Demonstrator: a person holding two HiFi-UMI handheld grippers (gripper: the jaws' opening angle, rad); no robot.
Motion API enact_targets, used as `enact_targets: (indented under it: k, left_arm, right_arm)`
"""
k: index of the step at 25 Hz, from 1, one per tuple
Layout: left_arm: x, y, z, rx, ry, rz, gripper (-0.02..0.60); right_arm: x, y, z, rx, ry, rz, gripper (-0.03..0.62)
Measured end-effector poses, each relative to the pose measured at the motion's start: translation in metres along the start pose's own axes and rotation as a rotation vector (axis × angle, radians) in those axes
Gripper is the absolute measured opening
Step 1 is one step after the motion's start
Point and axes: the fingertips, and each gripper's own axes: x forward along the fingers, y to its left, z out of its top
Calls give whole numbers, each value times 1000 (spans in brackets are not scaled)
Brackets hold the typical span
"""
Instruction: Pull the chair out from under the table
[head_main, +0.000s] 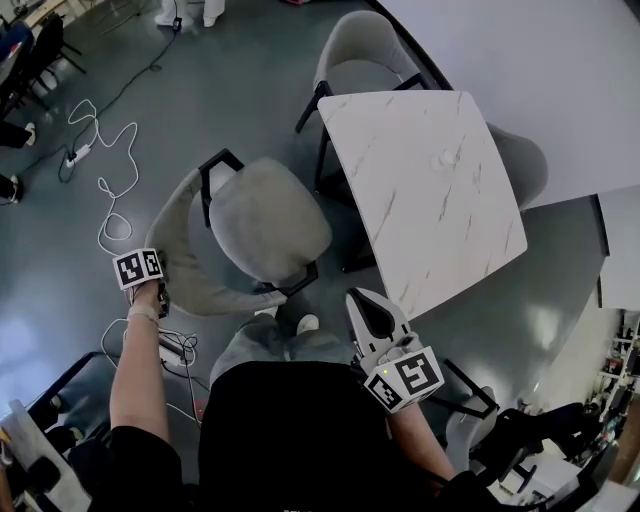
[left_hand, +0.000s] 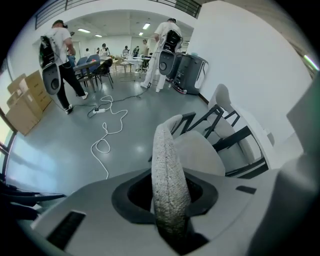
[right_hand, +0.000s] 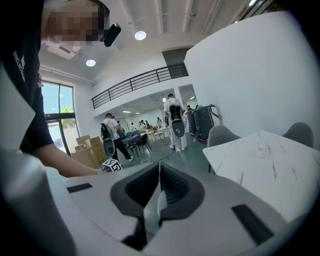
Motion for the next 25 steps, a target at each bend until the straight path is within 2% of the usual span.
enact_targets:
  k: [12,25]
  left_arm:
    - [-43,82,-60,-259,-65,76,103]
    - [-103,155,-170,-641,-170,181,103]
  right_arm:
    - [28,37,0,-59,47,173,15]
    - [60,75,-8,-140,138,409,15]
